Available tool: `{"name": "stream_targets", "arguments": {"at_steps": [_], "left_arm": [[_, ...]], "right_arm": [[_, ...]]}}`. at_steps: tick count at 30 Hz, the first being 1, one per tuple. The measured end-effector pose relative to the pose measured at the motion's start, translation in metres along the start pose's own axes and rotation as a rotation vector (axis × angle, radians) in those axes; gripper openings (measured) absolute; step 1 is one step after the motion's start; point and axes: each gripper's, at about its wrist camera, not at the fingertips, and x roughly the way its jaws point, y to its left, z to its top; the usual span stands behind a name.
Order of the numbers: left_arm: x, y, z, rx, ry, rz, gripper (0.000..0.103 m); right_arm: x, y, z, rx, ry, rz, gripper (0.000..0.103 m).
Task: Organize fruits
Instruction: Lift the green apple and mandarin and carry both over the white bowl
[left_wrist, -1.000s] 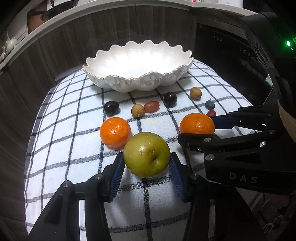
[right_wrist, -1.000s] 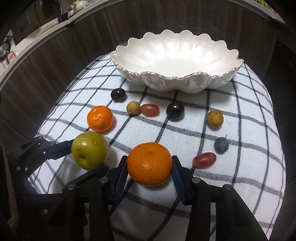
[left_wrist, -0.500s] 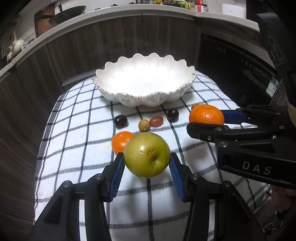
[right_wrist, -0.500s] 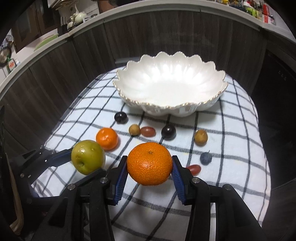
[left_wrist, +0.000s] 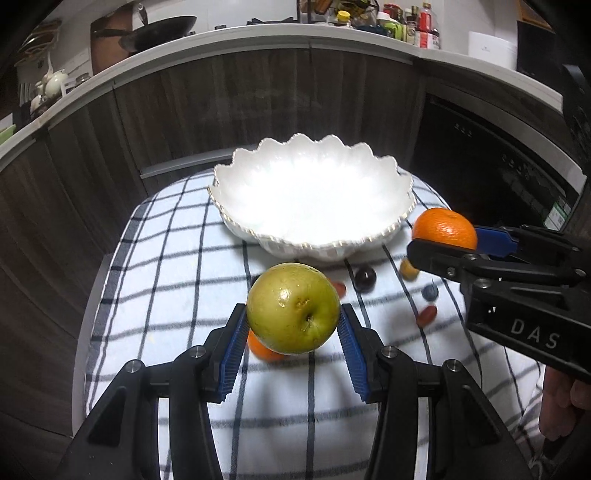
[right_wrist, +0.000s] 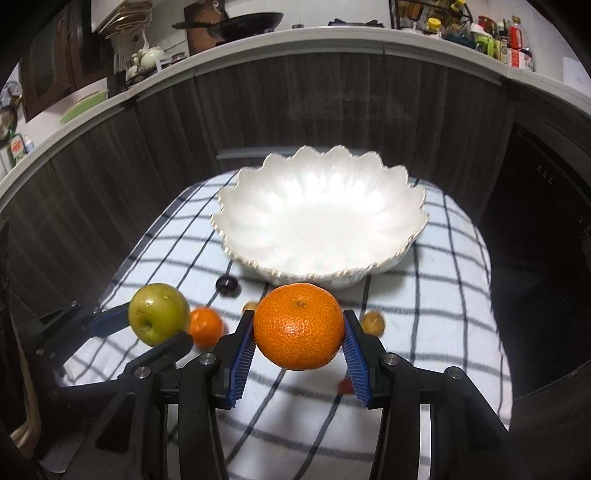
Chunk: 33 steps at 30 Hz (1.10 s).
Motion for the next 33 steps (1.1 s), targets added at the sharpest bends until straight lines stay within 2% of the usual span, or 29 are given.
{"name": "stream_targets", "arguments": {"at_steps": [9,16,24,33], "left_arm": [[0.013,0.01,0.037,-0.027,-0.026,0.014,0.048],[0.032,0.015,0.061,-0.05,-0.017,0.018,0.048],[0.058,0.021,0.085,-0.066,0.0,0.021,0.048],[0.082,0.029,0.106,-0.067,0.013,0.032,0.048]], "right_arm": [[0.003,-0.018,0.037,0.025,-0.071,-0.052,0.047],[0.013,-0.031,0.062,0.043,-0.098,-0.09,0.047],[0.028,-0.045,0.082,0.068,-0.099,-0.133,0.047],[0.053,-0.059,0.093,0.099,-0.063,-0.151,0.047]]}}
